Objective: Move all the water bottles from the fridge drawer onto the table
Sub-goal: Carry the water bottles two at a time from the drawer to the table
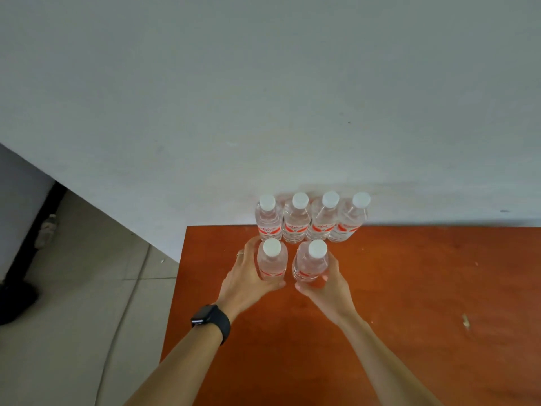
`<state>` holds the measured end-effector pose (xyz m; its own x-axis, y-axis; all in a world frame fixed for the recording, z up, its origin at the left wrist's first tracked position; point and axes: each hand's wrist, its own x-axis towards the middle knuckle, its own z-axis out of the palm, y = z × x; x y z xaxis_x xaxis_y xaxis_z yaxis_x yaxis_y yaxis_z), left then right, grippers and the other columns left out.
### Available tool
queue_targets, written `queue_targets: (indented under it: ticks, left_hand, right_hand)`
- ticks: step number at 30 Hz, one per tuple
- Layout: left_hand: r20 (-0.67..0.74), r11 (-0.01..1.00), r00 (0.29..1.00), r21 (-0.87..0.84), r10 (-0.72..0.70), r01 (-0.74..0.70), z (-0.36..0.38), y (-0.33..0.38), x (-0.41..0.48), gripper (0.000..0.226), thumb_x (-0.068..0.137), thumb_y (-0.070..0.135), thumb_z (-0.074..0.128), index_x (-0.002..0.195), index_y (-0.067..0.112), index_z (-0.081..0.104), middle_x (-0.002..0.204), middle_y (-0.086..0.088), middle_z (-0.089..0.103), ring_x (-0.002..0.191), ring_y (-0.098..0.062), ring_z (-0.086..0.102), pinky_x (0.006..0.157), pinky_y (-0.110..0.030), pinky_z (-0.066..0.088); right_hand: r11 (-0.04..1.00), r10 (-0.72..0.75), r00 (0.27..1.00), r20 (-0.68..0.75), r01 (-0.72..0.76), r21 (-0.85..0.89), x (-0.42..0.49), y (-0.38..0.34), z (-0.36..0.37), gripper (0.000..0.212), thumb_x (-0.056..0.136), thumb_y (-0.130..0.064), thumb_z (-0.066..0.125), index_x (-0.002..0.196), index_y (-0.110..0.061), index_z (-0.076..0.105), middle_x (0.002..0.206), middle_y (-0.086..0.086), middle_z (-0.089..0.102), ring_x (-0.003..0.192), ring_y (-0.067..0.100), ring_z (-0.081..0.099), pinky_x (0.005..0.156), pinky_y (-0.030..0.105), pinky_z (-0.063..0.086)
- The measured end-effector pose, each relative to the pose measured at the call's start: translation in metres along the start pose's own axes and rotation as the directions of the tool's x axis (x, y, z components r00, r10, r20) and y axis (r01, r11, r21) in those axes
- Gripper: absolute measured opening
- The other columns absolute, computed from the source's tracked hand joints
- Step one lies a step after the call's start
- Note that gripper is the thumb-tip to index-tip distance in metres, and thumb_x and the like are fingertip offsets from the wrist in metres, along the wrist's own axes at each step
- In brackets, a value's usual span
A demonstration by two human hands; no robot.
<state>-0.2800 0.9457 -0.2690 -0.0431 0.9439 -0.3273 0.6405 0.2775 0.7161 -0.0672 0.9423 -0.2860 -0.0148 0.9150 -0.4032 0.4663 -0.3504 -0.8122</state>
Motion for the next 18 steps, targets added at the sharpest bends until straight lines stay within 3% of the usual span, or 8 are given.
queue_targets:
  ticks: [3, 7, 12, 18]
  left_hand:
    - [0.049, 0.997, 0.996, -0.032, -0.074, 0.076, 0.013, -0.014, 0.0, 0.121, 0.063, 0.06, 0.087, 0.153, 0.04, 0.009, 0.159, -0.002, 0.035, 0.141, -0.027, 0.043, 0.11, -0.05, 0.042]
    - [0.062, 0.991, 0.995, -0.108, -0.073, 0.079, 0.029, -0.017, 0.009, 0.11, 0.07, 0.051, 0.086, 0.154, 0.036, 0.017, 0.153, 0.007, 0.044, 0.14, -0.021, 0.043, 0.109, -0.045, 0.042]
    - [0.009, 0.983, 0.995, -0.155, -0.094, 0.095, 0.036, -0.021, 0.02, 0.077, 0.082, 0.044, 0.081, 0.147, 0.034, 0.04, 0.123, 0.019, 0.064, 0.115, -0.01, 0.064, 0.097, -0.031, 0.053]
    - [-0.073, 0.987, 0.992, -0.133, -0.103, 0.093, 0.035, -0.02, 0.038, 0.073, 0.082, 0.047, 0.08, 0.144, 0.032, 0.043, 0.117, 0.014, 0.07, 0.106, -0.011, 0.068, 0.093, -0.037, 0.057]
  right_hand:
    - [0.996, 0.083, 0.996, 0.04, -0.082, -0.027, 0.005, 0.015, 0.008, 0.112, 0.072, -0.044, 0.086, 0.156, -0.036, 0.013, 0.155, -0.009, 0.042, 0.136, 0.018, 0.049, 0.11, 0.043, 0.045]
    - [0.993, 0.103, 0.994, 0.037, -0.1, -0.068, 0.02, 0.021, 0.02, 0.093, 0.077, -0.048, 0.081, 0.152, -0.033, 0.028, 0.143, -0.014, 0.053, 0.129, 0.012, 0.055, 0.103, 0.032, 0.048]
    - [0.992, 0.086, 0.996, 0.021, -0.083, -0.094, 0.035, 0.017, 0.028, 0.075, 0.083, -0.038, 0.079, 0.147, -0.024, 0.042, 0.132, -0.011, 0.062, 0.12, 0.01, 0.06, 0.092, 0.019, 0.046]
    - [0.993, 0.065, 0.997, 0.037, -0.061, -0.105, 0.05, 0.012, 0.031, 0.071, 0.084, -0.036, 0.079, 0.145, -0.024, 0.044, 0.13, -0.011, 0.063, 0.118, 0.01, 0.061, 0.092, 0.019, 0.047]
